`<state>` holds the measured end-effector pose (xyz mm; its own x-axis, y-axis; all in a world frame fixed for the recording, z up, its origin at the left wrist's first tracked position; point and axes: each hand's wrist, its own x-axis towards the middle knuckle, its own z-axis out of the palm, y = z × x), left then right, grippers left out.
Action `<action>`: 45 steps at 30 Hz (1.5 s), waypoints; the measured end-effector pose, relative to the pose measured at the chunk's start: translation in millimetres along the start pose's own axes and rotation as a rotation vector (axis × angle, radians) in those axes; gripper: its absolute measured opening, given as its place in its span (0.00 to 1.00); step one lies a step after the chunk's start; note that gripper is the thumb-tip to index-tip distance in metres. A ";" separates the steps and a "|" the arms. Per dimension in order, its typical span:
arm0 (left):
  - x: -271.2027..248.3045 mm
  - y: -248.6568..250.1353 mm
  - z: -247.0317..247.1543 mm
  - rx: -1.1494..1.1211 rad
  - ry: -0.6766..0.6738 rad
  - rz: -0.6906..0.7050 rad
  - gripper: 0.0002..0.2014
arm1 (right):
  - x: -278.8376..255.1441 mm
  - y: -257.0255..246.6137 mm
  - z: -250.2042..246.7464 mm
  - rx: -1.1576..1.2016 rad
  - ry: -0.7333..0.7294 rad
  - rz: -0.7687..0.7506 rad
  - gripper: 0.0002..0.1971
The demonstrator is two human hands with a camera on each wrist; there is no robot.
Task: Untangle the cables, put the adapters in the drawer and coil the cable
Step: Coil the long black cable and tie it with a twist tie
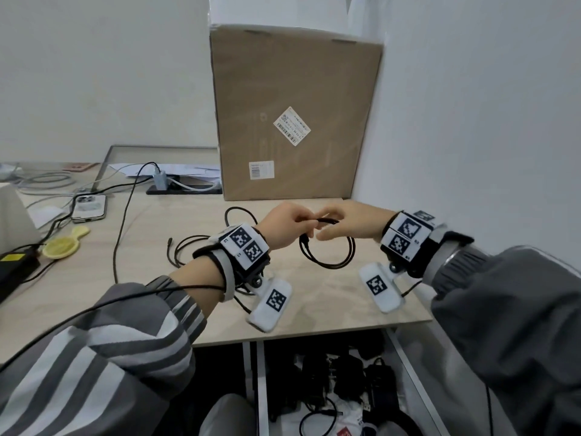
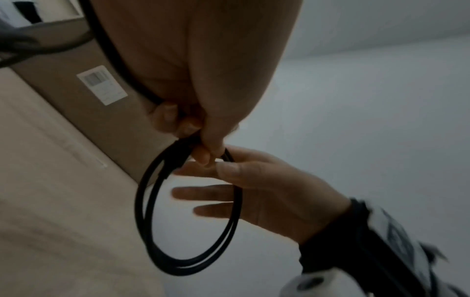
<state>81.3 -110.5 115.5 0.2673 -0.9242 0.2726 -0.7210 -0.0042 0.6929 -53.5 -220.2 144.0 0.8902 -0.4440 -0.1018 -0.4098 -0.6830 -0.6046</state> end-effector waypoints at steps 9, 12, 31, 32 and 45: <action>-4.0 -6.4 4.9 -0.124 -0.034 0.015 0.07 | 13.5 4.5 25.1 0.440 -0.385 0.115 0.14; -3.9 -8.5 6.1 -0.169 -0.035 0.026 0.08 | 15.9 7.2 34.7 0.491 -0.365 0.076 0.07; 1.8 -21.2 6.7 0.019 0.209 -0.007 0.14 | 8.7 4.3 45.9 0.569 0.000 -0.056 0.08; 1.7 -20.6 7.8 0.026 0.215 -0.016 0.15 | 8.2 3.6 46.0 0.550 -0.001 -0.048 0.08; 3.3 -9.5 15.2 -0.382 0.190 -0.150 0.12 | 17.1 7.3 57.3 0.899 0.427 -0.003 0.09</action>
<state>79.4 -119.4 99.7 0.4890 -0.8377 0.2432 -0.3875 0.0412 0.9210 -29.9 -199.6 92.6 0.6725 -0.7350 0.0866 0.0523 -0.0695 -0.9962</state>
